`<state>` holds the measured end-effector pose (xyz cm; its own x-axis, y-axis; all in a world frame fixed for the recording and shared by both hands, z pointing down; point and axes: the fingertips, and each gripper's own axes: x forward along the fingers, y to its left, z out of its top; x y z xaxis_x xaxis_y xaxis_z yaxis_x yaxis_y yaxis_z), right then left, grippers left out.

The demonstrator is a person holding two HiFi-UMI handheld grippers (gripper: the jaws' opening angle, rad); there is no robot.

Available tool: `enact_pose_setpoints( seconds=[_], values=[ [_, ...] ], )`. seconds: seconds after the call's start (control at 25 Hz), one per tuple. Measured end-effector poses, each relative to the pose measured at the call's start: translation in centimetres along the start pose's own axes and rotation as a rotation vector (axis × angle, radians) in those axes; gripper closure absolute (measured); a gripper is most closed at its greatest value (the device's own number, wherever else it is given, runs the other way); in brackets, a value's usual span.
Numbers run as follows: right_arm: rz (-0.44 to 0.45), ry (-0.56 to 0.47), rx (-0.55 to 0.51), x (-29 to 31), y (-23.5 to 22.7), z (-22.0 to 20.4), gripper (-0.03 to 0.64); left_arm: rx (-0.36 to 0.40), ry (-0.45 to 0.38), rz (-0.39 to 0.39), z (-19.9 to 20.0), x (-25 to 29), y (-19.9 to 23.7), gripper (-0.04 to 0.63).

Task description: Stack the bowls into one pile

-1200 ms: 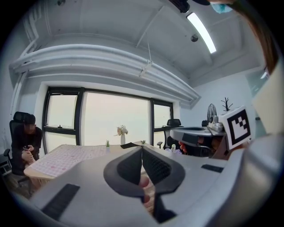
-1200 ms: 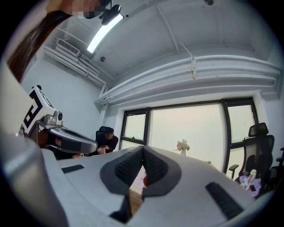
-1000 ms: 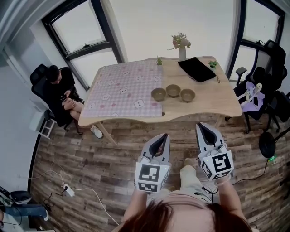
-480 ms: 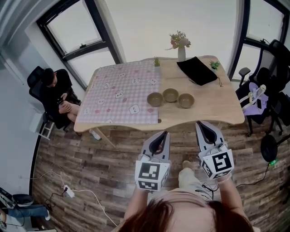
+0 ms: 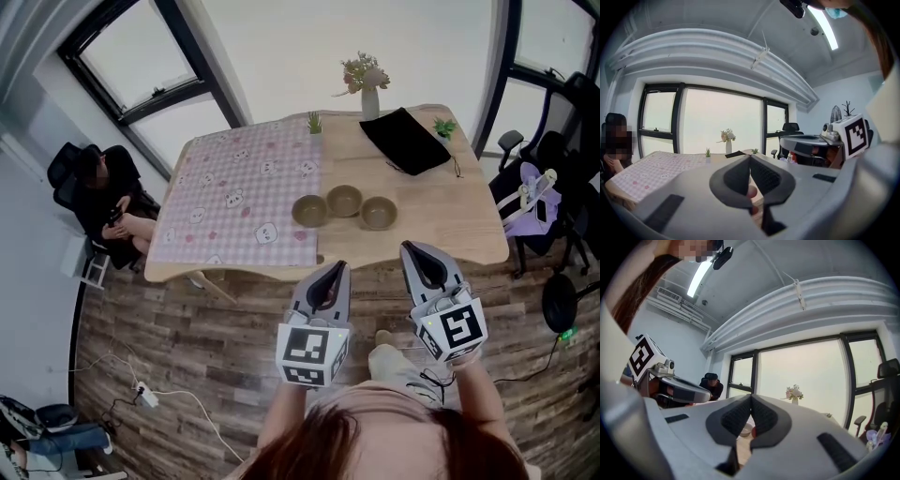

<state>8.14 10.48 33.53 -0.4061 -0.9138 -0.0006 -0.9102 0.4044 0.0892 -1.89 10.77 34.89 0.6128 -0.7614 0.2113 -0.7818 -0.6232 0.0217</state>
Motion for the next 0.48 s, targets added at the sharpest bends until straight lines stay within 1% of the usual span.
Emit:
enact_pose_setpoints(
  seconds=[0.24, 0.48],
  values=[
    [0.045, 0.008, -0.010, 2.6, -3.3, -0.6, 0.617, -0.003, -0.001, 0.012, 1.3, 4.6, 0.1, 0.584],
    [0.081, 0.043, -0.002, 5.1, -6.9, -1.6, 0.617, -0.011, 0.002, 0.041, 2.0, 8.8, 0.3, 0.584]
  ],
)
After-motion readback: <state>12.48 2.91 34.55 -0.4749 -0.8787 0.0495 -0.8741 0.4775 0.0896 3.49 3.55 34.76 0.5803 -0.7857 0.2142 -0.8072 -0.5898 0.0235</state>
